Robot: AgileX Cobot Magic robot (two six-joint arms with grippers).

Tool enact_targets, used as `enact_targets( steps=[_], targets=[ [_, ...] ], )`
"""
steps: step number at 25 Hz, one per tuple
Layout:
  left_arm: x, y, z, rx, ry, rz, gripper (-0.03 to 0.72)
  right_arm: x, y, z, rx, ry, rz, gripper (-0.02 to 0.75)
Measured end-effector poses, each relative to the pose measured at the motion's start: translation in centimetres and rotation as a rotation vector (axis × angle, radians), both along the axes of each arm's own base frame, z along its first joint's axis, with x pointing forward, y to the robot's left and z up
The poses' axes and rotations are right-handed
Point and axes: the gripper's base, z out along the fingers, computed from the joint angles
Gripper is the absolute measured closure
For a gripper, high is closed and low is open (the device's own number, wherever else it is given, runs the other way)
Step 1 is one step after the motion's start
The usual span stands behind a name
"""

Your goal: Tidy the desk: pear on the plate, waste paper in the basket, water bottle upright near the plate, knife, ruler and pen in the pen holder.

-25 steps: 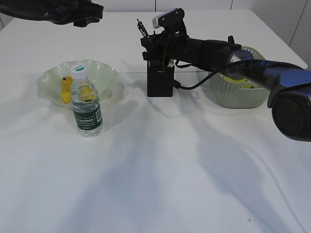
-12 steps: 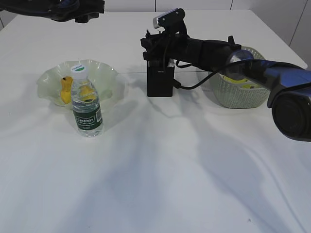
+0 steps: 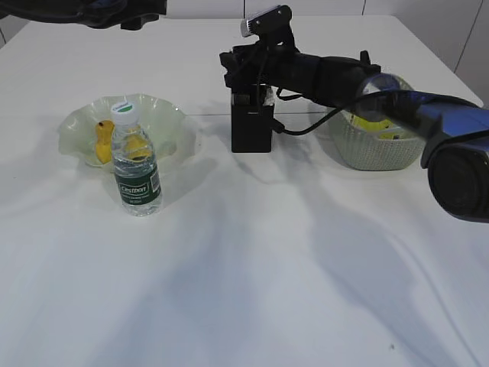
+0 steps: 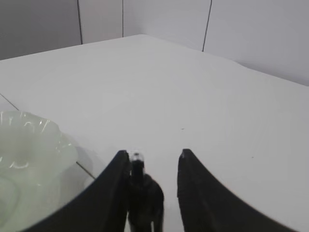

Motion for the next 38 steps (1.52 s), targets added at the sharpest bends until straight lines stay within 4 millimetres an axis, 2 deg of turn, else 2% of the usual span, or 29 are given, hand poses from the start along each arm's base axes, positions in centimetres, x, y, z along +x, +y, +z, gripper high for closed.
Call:
enact_targets(
  steps=[10,18,28,33,38],
  targets=[
    [0.0,0.0,0.0,-0.009,0.001,0.002,0.412,-0.1,0.0,2.0,-0.005,-0.034,0.005,0.486],
    [0.0,-0.1,0.2,-0.017,-0.017,-0.003,0.412,-0.7,-0.3,5.8,0.015,-0.003,0.013,0.484],
    [0.1,-0.2,0.4,-0.032,-0.039,-0.009,0.412,-2.3,-0.2,9.8,-0.057,0.007,0.077,0.485],
    [0.1,-0.2,0.4,-0.033,-0.039,-0.008,0.412,-3.2,-0.3,11.2,-0.088,0.084,0.101,0.485],
    [0.1,-0.2,0.4,-0.033,-0.039,-0.008,0.412,-3.5,-0.5,11.7,-0.11,0.119,0.09,0.485]
  ],
)
